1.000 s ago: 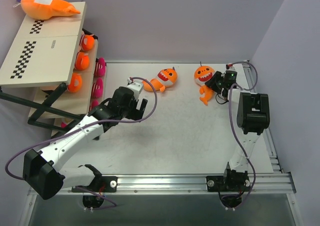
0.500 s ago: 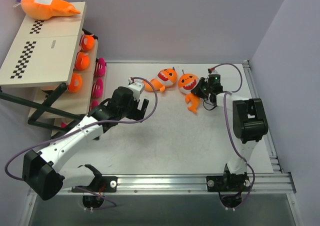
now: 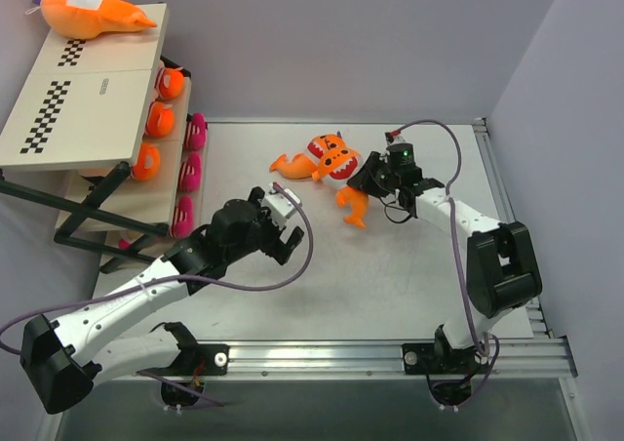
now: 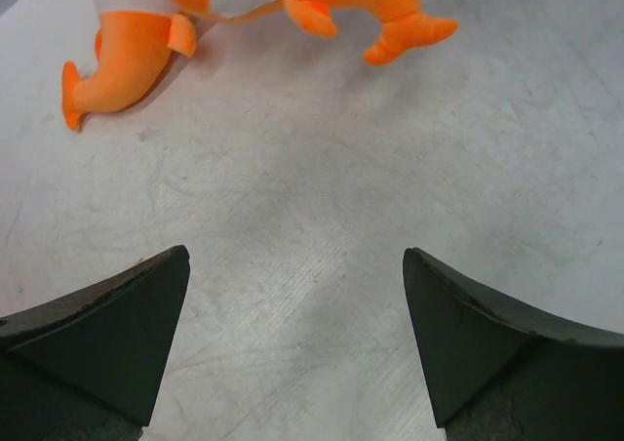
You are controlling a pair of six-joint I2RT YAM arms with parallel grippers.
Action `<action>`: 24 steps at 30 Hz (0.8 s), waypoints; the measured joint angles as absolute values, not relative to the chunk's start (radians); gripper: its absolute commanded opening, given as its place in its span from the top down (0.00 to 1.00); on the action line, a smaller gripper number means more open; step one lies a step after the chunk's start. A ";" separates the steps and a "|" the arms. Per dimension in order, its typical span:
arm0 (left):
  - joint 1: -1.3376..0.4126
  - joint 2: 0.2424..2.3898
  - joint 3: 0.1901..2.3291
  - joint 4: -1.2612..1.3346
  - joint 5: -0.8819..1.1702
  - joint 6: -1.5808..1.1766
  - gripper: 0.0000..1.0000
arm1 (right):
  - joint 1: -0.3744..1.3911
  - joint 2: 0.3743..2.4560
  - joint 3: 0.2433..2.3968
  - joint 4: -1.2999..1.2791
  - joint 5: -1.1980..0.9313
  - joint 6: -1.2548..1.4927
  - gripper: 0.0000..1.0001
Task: Place and organize the stuffed toys onto the shelf
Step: Pass the stuffed toy from the right arm to the left
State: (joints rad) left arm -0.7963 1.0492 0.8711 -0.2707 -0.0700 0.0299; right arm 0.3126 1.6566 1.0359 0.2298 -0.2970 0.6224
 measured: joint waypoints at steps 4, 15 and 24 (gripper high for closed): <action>-0.881 0.999 0.808 -0.202 -0.076 0.126 0.00 | 0.364 1.596 1.034 0.214 -0.308 0.657 1.00; -1.120 1.034 0.689 0.025 -0.177 0.361 0.01 | 0.507 1.522 0.995 0.219 -0.368 0.771 1.00; -1.152 1.093 0.651 0.204 -0.250 0.528 0.01 | 0.570 1.479 0.995 0.218 -0.401 0.815 1.00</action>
